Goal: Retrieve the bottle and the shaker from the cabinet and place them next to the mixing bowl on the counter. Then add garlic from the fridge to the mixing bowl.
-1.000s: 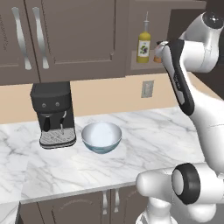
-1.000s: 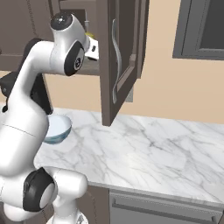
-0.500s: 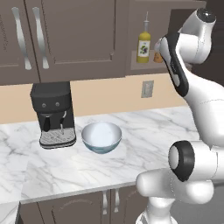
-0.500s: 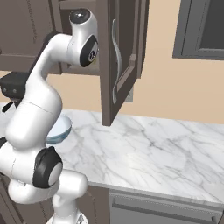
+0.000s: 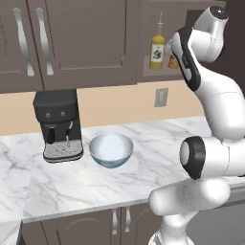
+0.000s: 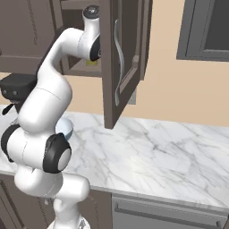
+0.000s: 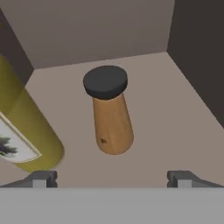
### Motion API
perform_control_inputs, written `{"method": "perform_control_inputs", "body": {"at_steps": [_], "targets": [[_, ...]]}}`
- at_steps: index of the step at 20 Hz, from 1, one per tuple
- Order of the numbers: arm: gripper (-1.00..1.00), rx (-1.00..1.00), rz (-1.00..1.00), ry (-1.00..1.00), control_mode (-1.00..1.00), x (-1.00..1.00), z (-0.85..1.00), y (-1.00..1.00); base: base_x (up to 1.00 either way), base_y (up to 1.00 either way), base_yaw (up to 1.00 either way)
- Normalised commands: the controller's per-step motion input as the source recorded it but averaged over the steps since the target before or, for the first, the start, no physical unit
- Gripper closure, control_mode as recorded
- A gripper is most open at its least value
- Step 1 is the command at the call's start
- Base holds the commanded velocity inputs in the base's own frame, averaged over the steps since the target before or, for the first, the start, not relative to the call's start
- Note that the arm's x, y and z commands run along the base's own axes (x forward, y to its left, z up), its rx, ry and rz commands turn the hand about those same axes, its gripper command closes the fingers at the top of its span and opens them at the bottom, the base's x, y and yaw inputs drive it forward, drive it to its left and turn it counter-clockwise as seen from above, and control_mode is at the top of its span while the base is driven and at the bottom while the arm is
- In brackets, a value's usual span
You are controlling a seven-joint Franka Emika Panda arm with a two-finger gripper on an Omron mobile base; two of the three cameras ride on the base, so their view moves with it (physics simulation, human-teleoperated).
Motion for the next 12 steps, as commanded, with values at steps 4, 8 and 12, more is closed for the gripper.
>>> {"method": "perform_control_inputs", "body": {"at_steps": [4, 8, 12], "targets": [[-1.0, 0.0, 0.03, 0.0, -1.0, 0.42, -0.1, -0.16, 0.0, 0.0, 0.0], [-1.0, 0.0, 0.04, 0.0, -1.0, 0.4, -0.14, -0.04, 0.0, 0.0, 0.0], [-1.0, 0.0, 0.05, 0.0, -1.0, 0.19, -0.08, 0.0, 0.0, 0.0, 0.0]]}}
